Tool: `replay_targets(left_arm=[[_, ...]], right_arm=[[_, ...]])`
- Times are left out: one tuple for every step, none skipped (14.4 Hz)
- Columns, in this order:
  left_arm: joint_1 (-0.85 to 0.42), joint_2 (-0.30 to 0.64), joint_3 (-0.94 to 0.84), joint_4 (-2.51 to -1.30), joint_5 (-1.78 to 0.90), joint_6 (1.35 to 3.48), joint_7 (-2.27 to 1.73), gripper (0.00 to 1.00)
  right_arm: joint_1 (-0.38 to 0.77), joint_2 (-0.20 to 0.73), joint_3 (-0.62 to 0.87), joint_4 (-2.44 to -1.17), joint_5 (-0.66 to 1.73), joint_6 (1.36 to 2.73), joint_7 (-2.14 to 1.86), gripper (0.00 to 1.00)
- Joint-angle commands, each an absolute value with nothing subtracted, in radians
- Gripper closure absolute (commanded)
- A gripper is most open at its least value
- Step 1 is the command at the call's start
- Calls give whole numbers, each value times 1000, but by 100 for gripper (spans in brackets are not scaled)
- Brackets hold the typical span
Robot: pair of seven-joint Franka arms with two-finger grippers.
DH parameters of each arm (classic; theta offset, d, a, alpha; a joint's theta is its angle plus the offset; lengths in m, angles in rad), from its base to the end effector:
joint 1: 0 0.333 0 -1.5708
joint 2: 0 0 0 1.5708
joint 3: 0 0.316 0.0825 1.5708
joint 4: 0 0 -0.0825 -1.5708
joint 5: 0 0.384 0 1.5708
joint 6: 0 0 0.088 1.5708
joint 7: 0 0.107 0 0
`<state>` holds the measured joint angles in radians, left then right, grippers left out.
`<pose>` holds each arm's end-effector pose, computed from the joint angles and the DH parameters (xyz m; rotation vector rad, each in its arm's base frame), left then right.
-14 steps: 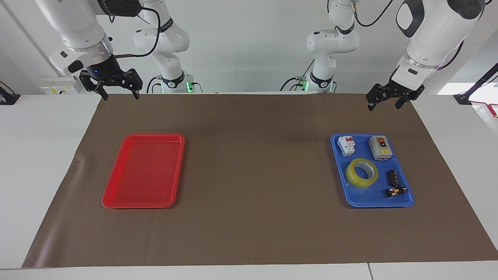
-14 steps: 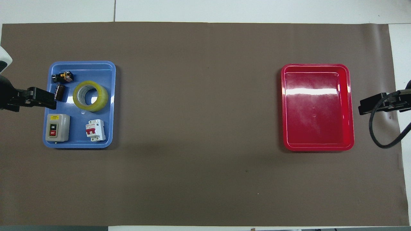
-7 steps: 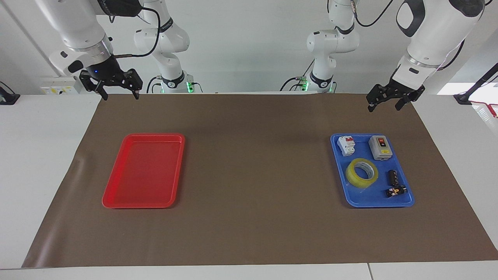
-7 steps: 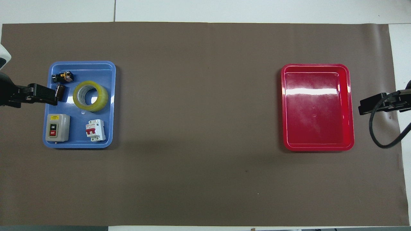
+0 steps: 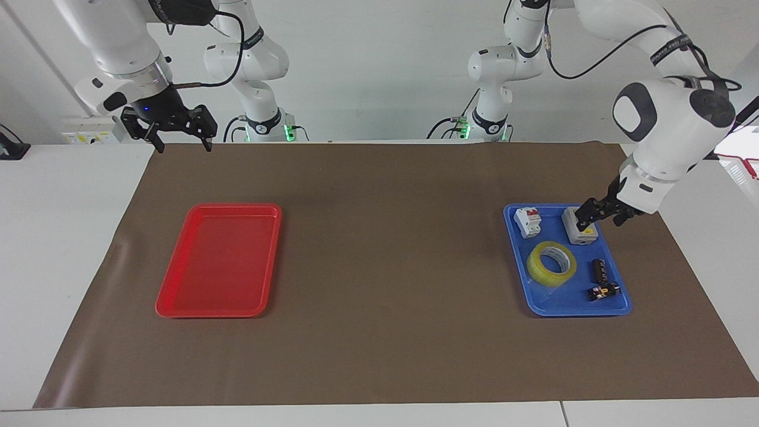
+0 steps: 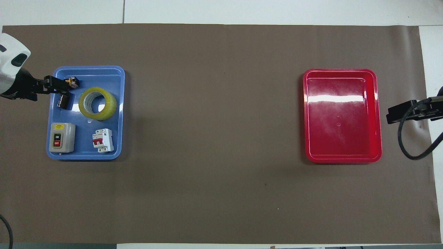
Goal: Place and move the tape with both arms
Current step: 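Reach the left gripper down and grasp the yellow tape roll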
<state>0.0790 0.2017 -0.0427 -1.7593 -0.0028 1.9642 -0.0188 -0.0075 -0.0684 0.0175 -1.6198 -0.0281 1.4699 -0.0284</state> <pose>0.6185 0.0238 0.4497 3.1292 0.0893 0.0054 0.5220 0.0023 0.6301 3.1100 0.0570 -0.1273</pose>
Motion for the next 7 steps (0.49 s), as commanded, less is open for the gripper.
replay_targets(left_arm=[[77, 212, -43, -1863, -17, 2100, -6, 0], [83, 221, -43, -1899, -15, 2152, -2, 3], [86, 227, -43, -1936, -15, 2208, 0, 6], [87, 245, -43, -1960, -15, 2254, -2, 10], [87, 261, -43, -1965, -15, 2267, -2, 14], [84, 274, -43, -1965, -15, 2269, -2, 20], [83, 281, -43, -1965, -15, 2270, -2, 26]], right_arm=[[-21, -72, 26, -1628, -31, 1483, -48, 0], [-23, -72, 26, -1628, -31, 1483, -48, 0], [-23, -72, 26, -1628, -31, 1485, -48, 0], [-23, -72, 26, -1628, -31, 1483, -48, 0], [-23, -72, 26, -1628, -31, 1483, -48, 0], [-23, -74, 26, -1628, -31, 1483, -48, 0], [-25, -74, 26, -1628, -31, 1483, -48, 0]])
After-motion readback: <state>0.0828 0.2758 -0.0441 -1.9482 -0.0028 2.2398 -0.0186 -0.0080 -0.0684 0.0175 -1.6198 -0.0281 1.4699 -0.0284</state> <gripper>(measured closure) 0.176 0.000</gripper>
